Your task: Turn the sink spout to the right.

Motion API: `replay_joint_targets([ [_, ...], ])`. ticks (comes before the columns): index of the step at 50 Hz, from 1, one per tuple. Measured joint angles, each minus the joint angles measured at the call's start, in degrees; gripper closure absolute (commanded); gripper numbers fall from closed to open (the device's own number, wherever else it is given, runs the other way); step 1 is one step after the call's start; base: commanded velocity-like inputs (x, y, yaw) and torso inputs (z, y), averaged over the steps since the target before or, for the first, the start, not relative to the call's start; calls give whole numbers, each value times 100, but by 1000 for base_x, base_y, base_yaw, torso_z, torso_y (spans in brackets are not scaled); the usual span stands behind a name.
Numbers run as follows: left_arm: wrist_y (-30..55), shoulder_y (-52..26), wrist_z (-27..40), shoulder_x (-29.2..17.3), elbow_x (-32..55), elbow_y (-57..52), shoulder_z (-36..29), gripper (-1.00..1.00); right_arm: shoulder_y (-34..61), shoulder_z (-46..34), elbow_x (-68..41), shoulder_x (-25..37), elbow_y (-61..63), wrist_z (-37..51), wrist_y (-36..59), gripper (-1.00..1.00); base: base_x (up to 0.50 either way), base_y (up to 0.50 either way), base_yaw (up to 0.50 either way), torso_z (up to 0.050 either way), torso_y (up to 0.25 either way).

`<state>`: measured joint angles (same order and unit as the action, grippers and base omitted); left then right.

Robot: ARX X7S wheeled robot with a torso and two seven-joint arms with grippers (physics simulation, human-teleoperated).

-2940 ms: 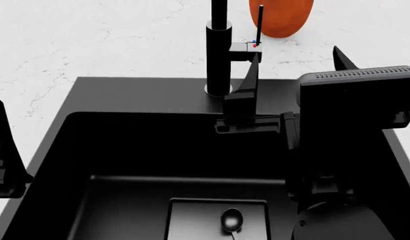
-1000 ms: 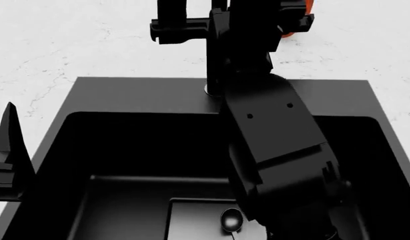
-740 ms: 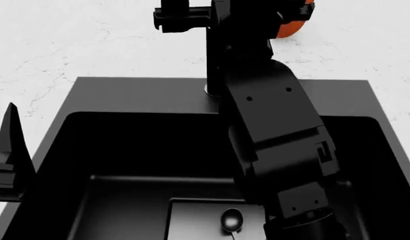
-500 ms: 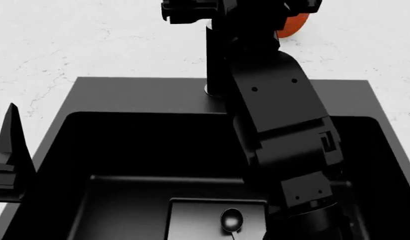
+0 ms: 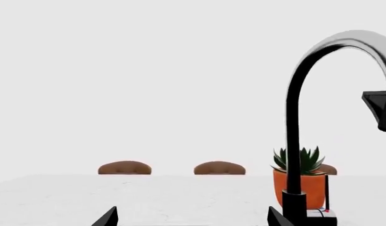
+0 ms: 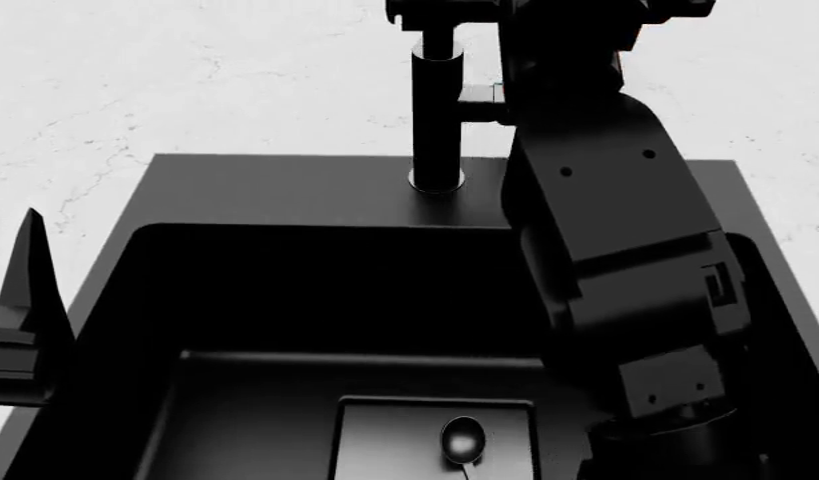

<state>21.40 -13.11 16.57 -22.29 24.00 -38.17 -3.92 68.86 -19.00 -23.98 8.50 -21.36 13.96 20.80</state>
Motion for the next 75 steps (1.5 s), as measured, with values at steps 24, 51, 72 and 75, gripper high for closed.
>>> replay_joint_targets([
  [24, 3, -1, -2, -51, 26, 19, -71, -100, -197, 69, -76, 473, 785, 358, 536, -100, 0, 0, 0, 0, 0],
  [51, 17, -20, 23, -96, 56, 18, -136, -100, -377, 212, -174, 1043, 1642, 727, 1222, -100, 0, 0, 0, 0, 0],
  [72, 19, -23, 36, -136, 73, 15, -184, -100, -736, 369, -298, 1377, 2284, 977, 1573, -100, 0, 0, 0, 0, 0],
  [75, 9, -18, 36, -141, 69, 20, -191, -100, -756, 387, -309, 1409, 2330, 998, 1605, -100, 0, 0, 0, 0, 0],
])
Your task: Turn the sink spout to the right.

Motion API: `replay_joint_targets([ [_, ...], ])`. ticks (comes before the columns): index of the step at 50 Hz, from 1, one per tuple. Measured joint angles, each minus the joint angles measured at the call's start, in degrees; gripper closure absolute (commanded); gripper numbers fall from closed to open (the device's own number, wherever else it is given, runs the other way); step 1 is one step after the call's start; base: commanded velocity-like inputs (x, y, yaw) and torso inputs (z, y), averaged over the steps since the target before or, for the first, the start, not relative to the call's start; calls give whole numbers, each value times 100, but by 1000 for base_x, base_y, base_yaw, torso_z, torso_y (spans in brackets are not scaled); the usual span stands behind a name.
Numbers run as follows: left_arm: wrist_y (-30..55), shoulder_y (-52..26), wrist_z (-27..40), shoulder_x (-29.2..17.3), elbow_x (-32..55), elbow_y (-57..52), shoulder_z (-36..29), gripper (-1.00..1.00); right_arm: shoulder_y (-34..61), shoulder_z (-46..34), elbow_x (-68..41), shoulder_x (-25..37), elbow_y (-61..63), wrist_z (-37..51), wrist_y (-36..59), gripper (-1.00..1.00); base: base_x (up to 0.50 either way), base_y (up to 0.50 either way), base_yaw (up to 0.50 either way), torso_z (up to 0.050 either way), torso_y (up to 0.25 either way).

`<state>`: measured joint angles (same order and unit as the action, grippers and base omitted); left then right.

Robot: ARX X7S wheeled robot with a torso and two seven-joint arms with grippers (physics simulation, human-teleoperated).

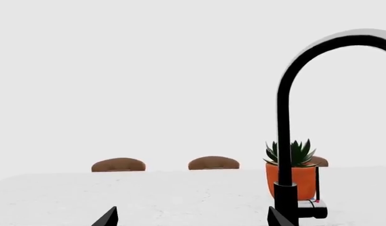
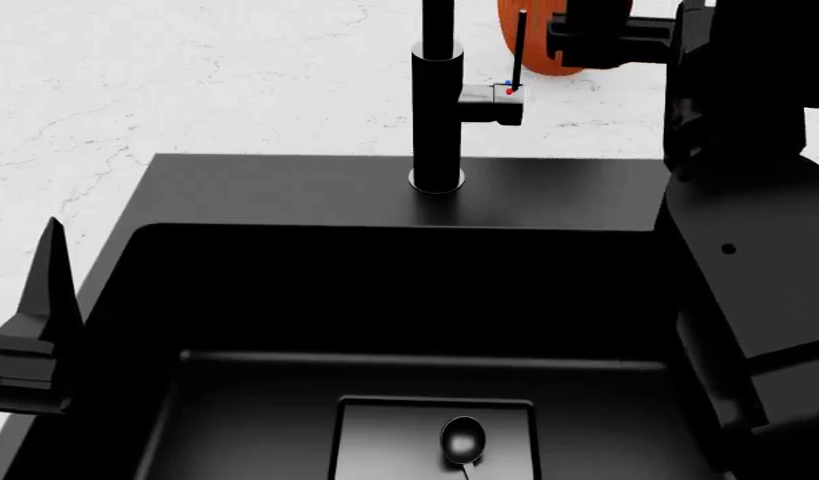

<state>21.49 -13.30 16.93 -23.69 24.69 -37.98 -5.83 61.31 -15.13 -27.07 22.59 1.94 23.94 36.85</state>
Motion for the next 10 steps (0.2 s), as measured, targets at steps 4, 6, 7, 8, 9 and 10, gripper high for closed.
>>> replay_joint_targets([
  [4, -12, 5, 1, -5, -6, 6, -11, -100, 17, -6, 10, 9, -40, -12, -13, -100, 0, 0, 0, 0, 0],
  [6, -16, 5, 2, -8, -7, 8, -16, -100, 48, -26, 31, -6, -112, -35, -44, -100, 0, 0, 0, 0, 0],
  [7, -17, 5, 3, -9, -7, 10, -17, -100, 66, -35, 59, -16, -160, -43, -62, -100, 0, 0, 0, 0, 0],
  [8, -19, 5, 5, -10, -6, 11, -18, -100, 88, -50, 68, -31, -208, -65, -87, -100, 0, 0, 0, 0, 0],
  [9, -19, 4, 7, -10, -6, 12, -19, -100, 109, -67, 74, -48, -253, -86, -111, -100, 0, 0, 0, 0, 0],
  [10, -17, 3, 9, -12, -4, 11, -20, -100, 129, -84, 81, -68, -303, -109, -140, -100, 0, 0, 0, 0, 0],
])
